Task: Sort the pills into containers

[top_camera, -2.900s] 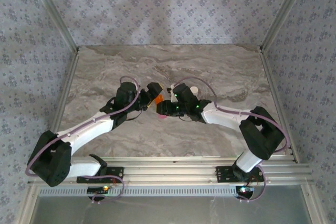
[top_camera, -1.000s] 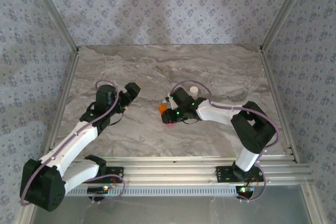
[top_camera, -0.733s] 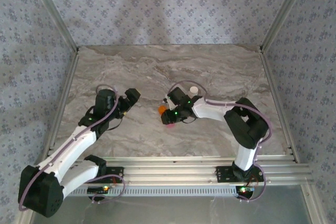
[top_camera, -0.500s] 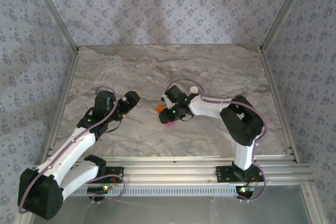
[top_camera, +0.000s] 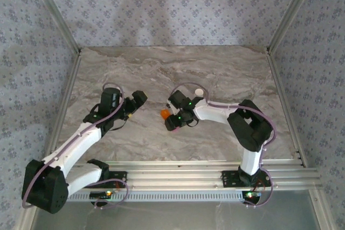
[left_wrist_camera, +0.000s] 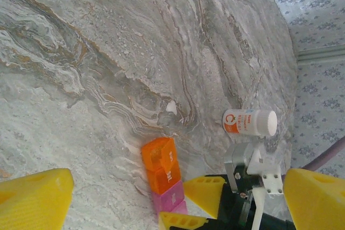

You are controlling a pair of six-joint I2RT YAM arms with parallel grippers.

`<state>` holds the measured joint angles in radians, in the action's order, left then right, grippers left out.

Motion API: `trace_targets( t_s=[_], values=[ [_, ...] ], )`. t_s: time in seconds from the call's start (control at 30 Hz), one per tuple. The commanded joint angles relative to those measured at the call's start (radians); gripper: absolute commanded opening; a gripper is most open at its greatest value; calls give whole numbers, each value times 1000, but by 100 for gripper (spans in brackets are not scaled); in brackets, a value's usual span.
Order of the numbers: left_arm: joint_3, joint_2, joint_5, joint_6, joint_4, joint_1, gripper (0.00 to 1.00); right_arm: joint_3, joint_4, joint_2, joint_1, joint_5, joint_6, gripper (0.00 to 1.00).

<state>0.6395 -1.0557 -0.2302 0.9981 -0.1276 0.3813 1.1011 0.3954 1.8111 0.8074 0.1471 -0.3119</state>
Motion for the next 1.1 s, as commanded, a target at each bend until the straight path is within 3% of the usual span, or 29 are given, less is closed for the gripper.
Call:
trace_targets(
  t_s=[0.0,0.23,0.53,0.87,1.07],
  values=[
    [38,-13,-29,-27,27,-5,100,-28,97,-45,-25,-50,24,63],
    [64,-46,-47,-51,21,-5,100,27,140,-55,-130,-50,13,61],
    [105,-107,-70,-107,-9,-5,100,183,176,-14,-161,-3,-36,58],
    [186,-231,-100,-311,-151,9,99,146,150,-39,-165,10,-212,59],
    [247,-290,-36,-455,-265,78,99,100,133,-38,-161,-7,-243,60]
  ],
)
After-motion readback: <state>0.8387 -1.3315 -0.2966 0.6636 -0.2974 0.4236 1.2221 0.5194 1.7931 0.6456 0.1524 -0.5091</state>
